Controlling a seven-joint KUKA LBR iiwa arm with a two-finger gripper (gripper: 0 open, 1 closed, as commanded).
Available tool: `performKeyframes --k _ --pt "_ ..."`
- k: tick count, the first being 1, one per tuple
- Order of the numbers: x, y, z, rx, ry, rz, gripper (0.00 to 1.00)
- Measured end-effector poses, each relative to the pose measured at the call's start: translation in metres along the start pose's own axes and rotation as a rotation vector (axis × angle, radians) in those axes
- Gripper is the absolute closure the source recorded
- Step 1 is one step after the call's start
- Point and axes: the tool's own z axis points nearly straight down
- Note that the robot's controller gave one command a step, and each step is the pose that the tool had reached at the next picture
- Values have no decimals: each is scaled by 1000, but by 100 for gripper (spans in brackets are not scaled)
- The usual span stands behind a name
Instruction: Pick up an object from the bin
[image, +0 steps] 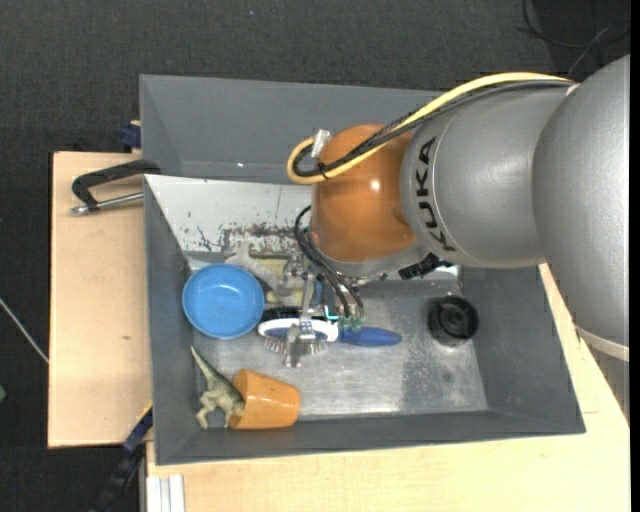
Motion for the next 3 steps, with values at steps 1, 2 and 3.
performKeyframes --k 1,2,3 --pt "-8 -40 49 -8 -14 229 0" --pt "-11 -40 47 -10 -23 230 100" --pt "5 -50 -71 -5 -19 227 100"
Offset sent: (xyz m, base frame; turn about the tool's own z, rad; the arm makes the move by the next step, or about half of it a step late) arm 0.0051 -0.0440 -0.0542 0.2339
